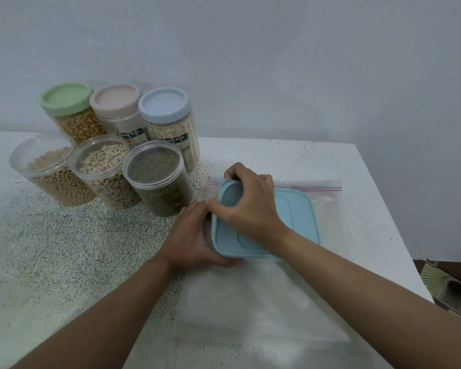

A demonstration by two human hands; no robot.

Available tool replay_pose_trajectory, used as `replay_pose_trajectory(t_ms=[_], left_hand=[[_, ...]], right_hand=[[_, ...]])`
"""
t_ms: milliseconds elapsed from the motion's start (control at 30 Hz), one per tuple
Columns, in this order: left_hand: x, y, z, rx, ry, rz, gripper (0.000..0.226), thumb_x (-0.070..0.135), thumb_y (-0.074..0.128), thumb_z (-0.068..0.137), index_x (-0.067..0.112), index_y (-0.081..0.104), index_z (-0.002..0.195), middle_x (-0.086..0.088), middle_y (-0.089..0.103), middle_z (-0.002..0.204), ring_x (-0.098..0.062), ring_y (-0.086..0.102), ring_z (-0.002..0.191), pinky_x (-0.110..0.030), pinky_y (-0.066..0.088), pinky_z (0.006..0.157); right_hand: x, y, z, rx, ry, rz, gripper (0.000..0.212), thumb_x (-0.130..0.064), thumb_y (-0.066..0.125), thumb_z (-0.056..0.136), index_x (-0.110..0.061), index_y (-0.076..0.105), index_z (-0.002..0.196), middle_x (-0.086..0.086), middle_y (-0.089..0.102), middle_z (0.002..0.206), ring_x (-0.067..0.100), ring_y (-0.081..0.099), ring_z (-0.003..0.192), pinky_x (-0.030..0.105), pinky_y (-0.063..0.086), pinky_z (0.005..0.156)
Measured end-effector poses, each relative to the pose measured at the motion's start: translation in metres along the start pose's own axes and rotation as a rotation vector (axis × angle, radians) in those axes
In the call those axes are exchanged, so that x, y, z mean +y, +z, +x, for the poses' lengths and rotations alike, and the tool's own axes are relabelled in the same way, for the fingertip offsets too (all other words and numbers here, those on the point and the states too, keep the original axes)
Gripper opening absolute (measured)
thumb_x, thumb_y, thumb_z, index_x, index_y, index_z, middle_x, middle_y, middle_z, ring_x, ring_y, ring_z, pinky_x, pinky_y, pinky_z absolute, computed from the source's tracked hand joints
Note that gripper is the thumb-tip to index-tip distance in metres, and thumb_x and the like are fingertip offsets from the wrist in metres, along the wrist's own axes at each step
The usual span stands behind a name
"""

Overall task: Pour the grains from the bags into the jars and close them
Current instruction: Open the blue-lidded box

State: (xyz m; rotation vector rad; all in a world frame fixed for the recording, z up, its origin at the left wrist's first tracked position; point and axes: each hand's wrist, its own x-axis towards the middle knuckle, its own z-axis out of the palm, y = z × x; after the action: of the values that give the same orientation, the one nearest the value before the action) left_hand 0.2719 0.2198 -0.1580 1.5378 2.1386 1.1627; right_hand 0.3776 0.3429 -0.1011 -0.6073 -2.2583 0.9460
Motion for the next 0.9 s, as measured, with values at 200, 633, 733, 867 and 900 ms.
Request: replay_pose_trajectory(t_ms=[200, 633, 733, 867, 900], left_hand=[[0.005, -0.002, 0.0, -0.04, -0.018, 0.014, 0.1, 0.074, 0.091, 0.044, 0.031, 0.056, 0.128, 0.016, 0.064, 0.118, -0.013, 0.062, 0.108, -0.046, 0.051, 0.088], [0.013, -0.005, -0.006, -0.024, -0.063, 0.083, 0.107, 0.084, 0.082, 0.041, 0.038, 0.052, 0.133, 0.035, 0.051, 0.121, 0.012, 0.047, 0.109, -0.03, 0.041, 0.097], [0.015, -0.006, -0.006, -0.029, -0.063, 0.094, 0.109, 0.083, 0.083, 0.042, 0.036, 0.052, 0.135, 0.038, 0.047, 0.124, 0.011, 0.046, 0.109, -0.028, 0.038, 0.098], [0.015, -0.006, -0.007, -0.044, -0.09, 0.105, 0.118, 0.085, 0.081, 0.042, 0.034, 0.048, 0.143, 0.039, 0.043, 0.13, 0.006, 0.044, 0.116, -0.03, 0.037, 0.102], [0.013, -0.006, -0.007, -0.05, -0.097, 0.114, 0.119, 0.086, 0.081, 0.042, 0.035, 0.047, 0.144, 0.037, 0.045, 0.132, 0.005, 0.045, 0.118, -0.032, 0.037, 0.104]], right_hand=[[-0.015, -0.029, 0.007, -0.051, 0.138, 0.39, 0.042, -0.041, 0.075, 0.06, -0.023, 0.047, 0.086, -0.001, 0.049, 0.08, 0.016, 0.045, 0.077, 0.044, 0.044, 0.071], [-0.029, -0.098, 0.022, -0.103, 0.142, 0.63, 0.02, -0.008, 0.057, 0.067, -0.012, 0.045, 0.083, -0.004, 0.047, 0.067, 0.009, 0.045, 0.064, 0.022, 0.04, 0.065], [-0.028, -0.121, 0.023, -0.101, 0.15, 0.712, 0.019, -0.003, 0.049, 0.062, -0.014, 0.043, 0.076, -0.002, 0.04, 0.069, 0.013, 0.036, 0.068, 0.021, 0.035, 0.063], [-0.008, -0.14, 0.02, 0.0, 0.204, 0.813, 0.019, -0.001, 0.049, 0.061, -0.013, 0.045, 0.076, 0.002, 0.041, 0.069, 0.019, 0.04, 0.071, 0.033, 0.036, 0.078], [-0.001, -0.14, 0.017, 0.023, 0.232, 0.838, 0.017, -0.001, 0.05, 0.062, -0.011, 0.047, 0.075, 0.004, 0.042, 0.07, 0.02, 0.042, 0.072, 0.034, 0.038, 0.082]])
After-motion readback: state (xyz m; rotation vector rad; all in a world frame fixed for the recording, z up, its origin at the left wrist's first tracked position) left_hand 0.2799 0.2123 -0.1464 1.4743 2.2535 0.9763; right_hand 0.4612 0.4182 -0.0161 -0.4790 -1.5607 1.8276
